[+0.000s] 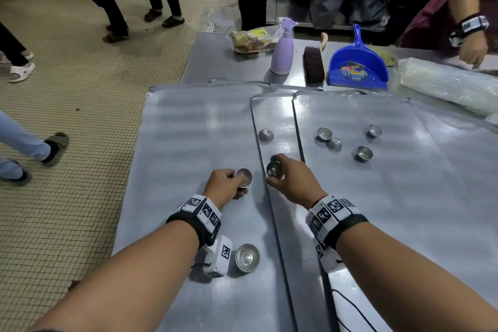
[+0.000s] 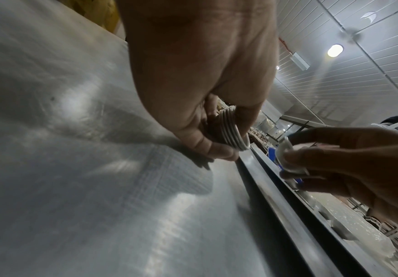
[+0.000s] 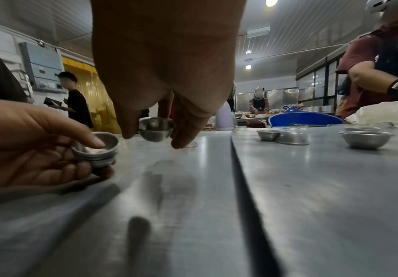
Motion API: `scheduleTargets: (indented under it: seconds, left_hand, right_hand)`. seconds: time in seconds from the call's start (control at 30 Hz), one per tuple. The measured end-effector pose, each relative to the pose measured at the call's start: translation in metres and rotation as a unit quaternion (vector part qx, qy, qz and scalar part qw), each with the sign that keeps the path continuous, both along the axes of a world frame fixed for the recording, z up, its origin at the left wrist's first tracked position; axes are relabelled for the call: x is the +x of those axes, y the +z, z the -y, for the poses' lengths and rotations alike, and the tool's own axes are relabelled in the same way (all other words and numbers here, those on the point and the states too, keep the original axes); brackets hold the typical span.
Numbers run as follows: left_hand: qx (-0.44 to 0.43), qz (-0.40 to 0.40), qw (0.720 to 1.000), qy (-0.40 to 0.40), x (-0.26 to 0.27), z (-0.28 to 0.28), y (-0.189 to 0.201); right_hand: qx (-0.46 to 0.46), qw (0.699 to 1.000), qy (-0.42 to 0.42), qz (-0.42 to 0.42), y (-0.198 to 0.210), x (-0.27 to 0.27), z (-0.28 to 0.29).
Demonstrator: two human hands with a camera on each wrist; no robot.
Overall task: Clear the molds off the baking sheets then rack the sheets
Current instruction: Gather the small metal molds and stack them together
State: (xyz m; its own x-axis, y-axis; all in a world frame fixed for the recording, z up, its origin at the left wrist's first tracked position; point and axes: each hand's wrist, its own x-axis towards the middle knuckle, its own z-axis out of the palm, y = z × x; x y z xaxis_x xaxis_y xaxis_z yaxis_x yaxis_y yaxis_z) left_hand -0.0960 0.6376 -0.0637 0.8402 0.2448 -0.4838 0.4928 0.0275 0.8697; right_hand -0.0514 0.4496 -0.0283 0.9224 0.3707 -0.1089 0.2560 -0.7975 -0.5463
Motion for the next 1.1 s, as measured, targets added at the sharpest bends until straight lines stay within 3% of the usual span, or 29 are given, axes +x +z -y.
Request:
scheduleTargets:
  seconds: [0.27, 0.4, 0.7, 0.83, 1.1]
  left_hand:
    - [-0.167, 0.004, 0.983, 0.074, 0.004, -0.002, 0.015]
    - [-0.185, 0.015, 0.979, 0.086, 0.004, -0.002, 0.018]
    - [-0.138, -0.009, 0.984, 0.115, 0.006, -0.021, -0.002]
    - [-0.037, -0.018, 0.996, 0.077, 0.010, -0.025, -0.013]
    - [-0.020, 0.007, 0.998, 0.056, 0.009, -0.029, -0.019]
  right_hand:
    - [0.035, 0.999, 0.018, 0.000, -0.002, -0.009, -0.039]
    - [0.039, 0.999, 0.014, 0.005, -0.007, -0.010, -0.048]
    - [0.019, 0.999, 0.037, -0.016, -0.016, 0.003, -0.035]
    - [-0.026, 1.000, -0.007, -0.001, -0.022, 0.036, -0.015]
    - [-0.077, 0.997, -0.016, 0.016, -0.007, 0.115, -0.032]
